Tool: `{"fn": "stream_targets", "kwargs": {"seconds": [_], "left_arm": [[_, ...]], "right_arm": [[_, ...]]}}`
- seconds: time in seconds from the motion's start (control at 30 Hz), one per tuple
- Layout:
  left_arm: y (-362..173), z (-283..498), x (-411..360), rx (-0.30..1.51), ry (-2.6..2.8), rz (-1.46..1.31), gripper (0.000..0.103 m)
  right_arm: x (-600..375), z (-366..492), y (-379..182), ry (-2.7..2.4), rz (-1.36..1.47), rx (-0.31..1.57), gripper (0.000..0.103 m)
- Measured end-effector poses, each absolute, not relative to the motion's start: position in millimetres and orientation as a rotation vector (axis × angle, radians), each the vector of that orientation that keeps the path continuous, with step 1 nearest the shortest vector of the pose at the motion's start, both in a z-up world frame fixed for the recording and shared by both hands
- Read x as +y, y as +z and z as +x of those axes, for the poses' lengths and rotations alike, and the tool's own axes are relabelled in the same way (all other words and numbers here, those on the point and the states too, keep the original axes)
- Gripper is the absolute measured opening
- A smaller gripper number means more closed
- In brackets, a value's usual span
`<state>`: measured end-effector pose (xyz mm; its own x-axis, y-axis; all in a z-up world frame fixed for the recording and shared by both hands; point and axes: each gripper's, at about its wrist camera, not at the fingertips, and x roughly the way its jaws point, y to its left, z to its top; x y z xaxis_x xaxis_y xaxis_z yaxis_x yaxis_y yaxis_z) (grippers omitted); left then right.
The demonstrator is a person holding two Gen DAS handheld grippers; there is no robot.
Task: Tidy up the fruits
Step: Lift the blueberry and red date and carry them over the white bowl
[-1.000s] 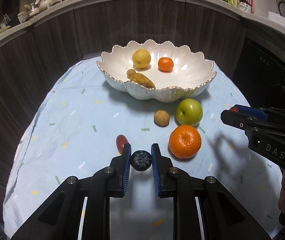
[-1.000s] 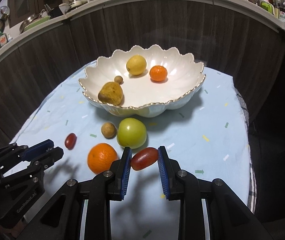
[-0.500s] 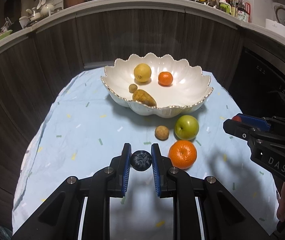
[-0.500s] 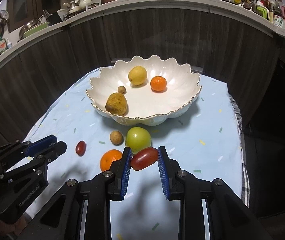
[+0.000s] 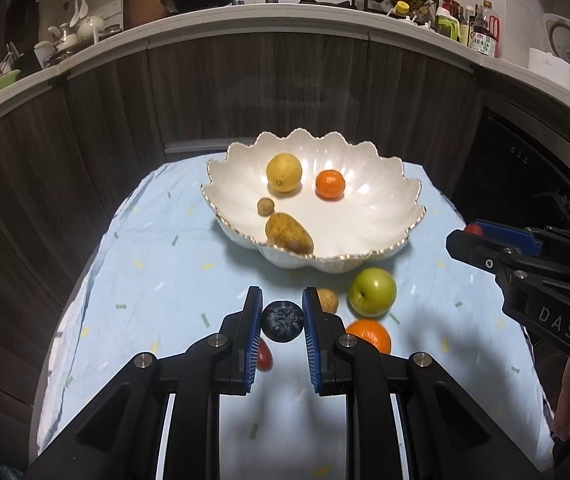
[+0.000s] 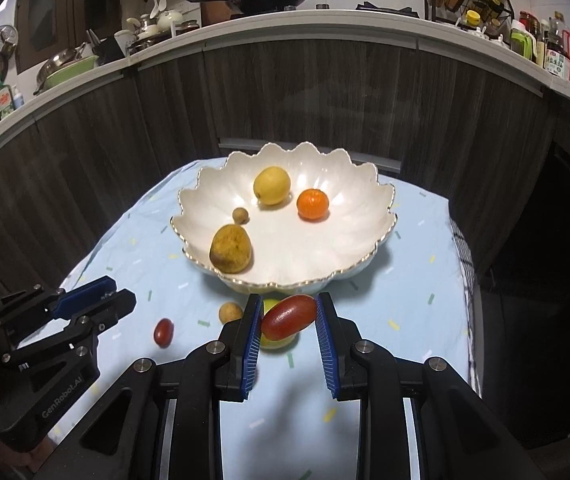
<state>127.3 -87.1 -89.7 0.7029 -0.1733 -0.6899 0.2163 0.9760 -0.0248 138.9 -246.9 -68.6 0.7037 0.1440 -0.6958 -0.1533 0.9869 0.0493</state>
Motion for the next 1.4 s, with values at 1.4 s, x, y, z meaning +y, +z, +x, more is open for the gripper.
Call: {"fn": "stream_targets", "kwargs": {"seconds": [1.4], "left_arm": [[-84,281,-82,0.753,-0.206,0.044,0.021]], "right_arm": [[-248,251,-71,0.128,0.010,0.720,0.028]]}}
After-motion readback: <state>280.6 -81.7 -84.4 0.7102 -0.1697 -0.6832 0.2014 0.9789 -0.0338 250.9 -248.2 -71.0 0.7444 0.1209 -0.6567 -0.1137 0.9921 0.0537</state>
